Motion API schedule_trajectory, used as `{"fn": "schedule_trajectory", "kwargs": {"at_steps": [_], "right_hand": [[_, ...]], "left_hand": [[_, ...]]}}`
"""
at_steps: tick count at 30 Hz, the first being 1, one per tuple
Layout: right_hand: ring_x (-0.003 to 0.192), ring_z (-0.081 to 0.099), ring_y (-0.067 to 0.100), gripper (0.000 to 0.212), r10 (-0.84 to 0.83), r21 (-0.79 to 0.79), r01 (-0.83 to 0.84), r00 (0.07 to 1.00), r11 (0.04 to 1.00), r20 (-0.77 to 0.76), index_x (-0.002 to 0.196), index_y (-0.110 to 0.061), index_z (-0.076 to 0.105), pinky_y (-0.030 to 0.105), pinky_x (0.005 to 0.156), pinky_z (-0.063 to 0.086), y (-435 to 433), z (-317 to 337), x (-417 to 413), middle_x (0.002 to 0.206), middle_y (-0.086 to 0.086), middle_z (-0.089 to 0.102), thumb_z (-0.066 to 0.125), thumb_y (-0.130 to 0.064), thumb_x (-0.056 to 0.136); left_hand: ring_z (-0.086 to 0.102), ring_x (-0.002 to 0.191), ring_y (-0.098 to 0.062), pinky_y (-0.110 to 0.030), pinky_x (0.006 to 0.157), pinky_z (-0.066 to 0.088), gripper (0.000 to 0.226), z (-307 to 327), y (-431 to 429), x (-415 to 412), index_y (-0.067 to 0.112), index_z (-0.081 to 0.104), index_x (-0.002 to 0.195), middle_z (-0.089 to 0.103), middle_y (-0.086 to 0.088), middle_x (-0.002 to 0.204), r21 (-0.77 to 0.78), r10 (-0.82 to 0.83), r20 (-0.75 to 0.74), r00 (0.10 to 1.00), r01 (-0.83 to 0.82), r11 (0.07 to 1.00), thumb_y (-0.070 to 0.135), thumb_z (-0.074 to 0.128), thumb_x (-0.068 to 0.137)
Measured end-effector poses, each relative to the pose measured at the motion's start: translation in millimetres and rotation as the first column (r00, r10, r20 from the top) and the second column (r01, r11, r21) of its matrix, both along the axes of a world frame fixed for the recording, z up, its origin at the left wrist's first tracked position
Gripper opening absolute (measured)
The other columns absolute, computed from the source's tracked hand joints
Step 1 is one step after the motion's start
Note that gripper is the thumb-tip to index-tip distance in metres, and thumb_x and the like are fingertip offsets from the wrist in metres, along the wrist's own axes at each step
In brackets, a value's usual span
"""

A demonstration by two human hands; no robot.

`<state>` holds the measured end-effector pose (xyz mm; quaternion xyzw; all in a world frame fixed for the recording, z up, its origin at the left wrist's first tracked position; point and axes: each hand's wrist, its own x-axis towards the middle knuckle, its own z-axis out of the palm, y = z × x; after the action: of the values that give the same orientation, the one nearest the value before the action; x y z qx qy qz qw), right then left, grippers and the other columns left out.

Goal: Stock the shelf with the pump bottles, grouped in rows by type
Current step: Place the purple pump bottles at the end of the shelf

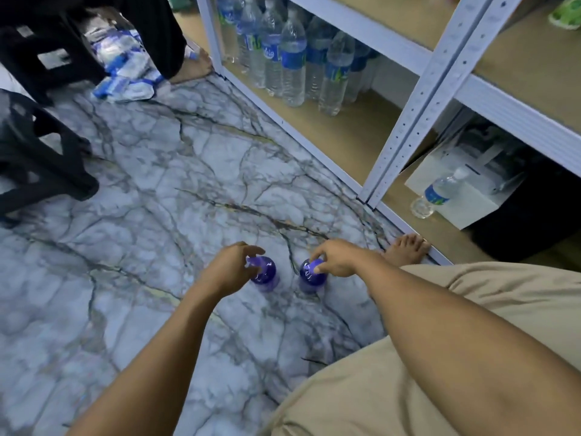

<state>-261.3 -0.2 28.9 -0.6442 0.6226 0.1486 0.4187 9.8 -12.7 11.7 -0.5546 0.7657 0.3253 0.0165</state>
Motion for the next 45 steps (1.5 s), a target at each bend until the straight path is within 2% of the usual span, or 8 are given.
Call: {"fn": "schedule_trajectory", "kwargs": {"at_steps": [7,12,17,21,28,31,37,45], "right_hand": [[0.073,0.067,0.021,0.015,-0.257,0.097,0.243,0.949,0.965,0.185,0.102,-0.02,0.072,0.043,0.088,0.057,-2.0,-14.3,-5.2,0.074,0.005,0.071,0.062,-0.01,0.096],[0.074,0.067,0.023,0.023,-0.401,0.197,0.36,0.884,0.912,0.24,0.097,-0.019,0.074,0.043,0.092,0.055,1.3,-16.5,-10.9,0.079,0.012,0.071,0.056,-0.003,0.098],[0.068,0.061,0.023,0.026,-0.447,0.229,0.398,0.862,0.889,0.239,0.085,-0.015,0.07,0.027,0.066,0.058,6.7,-2.1,-11.5,0.081,0.016,0.064,0.057,0.006,0.095],[0.071,0.064,0.021,0.015,-0.435,0.206,0.399,0.882,0.894,0.181,0.093,-0.012,0.07,0.026,0.064,0.057,12.2,9.3,-10.1,0.098,0.012,0.066,0.073,0.002,0.086],[0.097,0.06,0.019,0.018,-0.414,-0.034,0.422,0.9,0.906,0.136,0.081,-0.026,0.073,0.033,0.079,0.051,18.3,34.7,-14.1,0.104,0.001,0.065,0.086,-0.015,0.076],[0.099,0.061,0.02,0.017,-0.401,-0.109,0.416,0.906,0.903,0.135,0.075,-0.03,0.072,0.048,0.097,0.048,23.1,51.3,-18.0,0.096,-0.005,0.067,0.088,-0.025,0.071],[0.104,0.055,0.02,0.012,-0.385,-0.377,0.4,0.915,0.836,0.118,0.087,-0.032,0.07,0.044,0.096,0.034,38.4,113.6,-37.7,0.096,-0.009,0.064,0.079,-0.035,0.079],[0.096,0.056,0.015,0.005,-0.397,-0.684,0.398,0.902,0.611,0.17,0.083,-0.04,0.068,0.043,0.094,0.035,78.4,239.0,-91.4,0.082,-0.017,0.063,0.069,-0.045,0.085]], "left_hand": [[0.057,0.092,-0.02,-0.029,0.074,0.045,0.024,-6.9,-17.2,-6.3,0.024,0.074,0.117,0.063,-0.002,0.101,0.026,-0.046,0.055,0.997,0.045,0.999,0.021,0.067,0.094],[0.061,0.085,-0.018,-0.024,0.067,0.046,0.017,-8.2,-16.6,-3.9,0.024,0.076,0.109,0.067,-0.001,0.094,0.103,0.027,0.003,1.0,-0.028,0.994,0.021,0.069,0.094],[0.058,0.075,-0.009,-0.02,0.059,0.041,0.014,-2.5,-8.9,-7.5,0.022,0.075,0.107,0.063,0.005,0.083,0.152,0.125,0.002,0.992,-0.124,0.981,0.023,0.068,0.095],[0.061,0.083,-0.014,-0.018,0.058,0.042,0.016,2.4,3.5,-12.9,0.02,0.072,0.109,0.067,-0.003,0.096,0.18,0.164,0.017,0.986,-0.165,0.97,0.019,0.065,0.095],[0.064,0.09,-0.021,-0.027,0.067,0.052,0.019,32.2,14.7,-23.3,0.021,0.07,0.109,0.067,-0.004,0.1,0.115,0.15,0.005,0.989,-0.15,0.982,0.014,0.069,0.09],[0.065,0.087,-0.021,-0.033,0.071,0.055,0.015,56.6,14.3,-31.0,0.025,0.07,0.103,0.069,0.0,0.091,0.061,0.128,0.009,0.992,-0.128,0.99,0.019,0.071,0.09],[0.059,0.075,-0.009,-0.043,0.088,0.044,0.008,118.8,15.1,-58.2,0.037,0.063,0.089,0.069,0.007,0.073,-0.125,-0.017,-0.001,1.0,0.017,0.992,0.031,0.069,0.089],[0.045,0.099,-0.013,-0.059,0.114,0.014,0.011,245.0,13.9,-122.7,0.038,0.065,0.104,0.06,0.012,0.09,-0.461,-0.206,0.136,0.969,0.246,0.853,0.036,0.061,0.095]]}}
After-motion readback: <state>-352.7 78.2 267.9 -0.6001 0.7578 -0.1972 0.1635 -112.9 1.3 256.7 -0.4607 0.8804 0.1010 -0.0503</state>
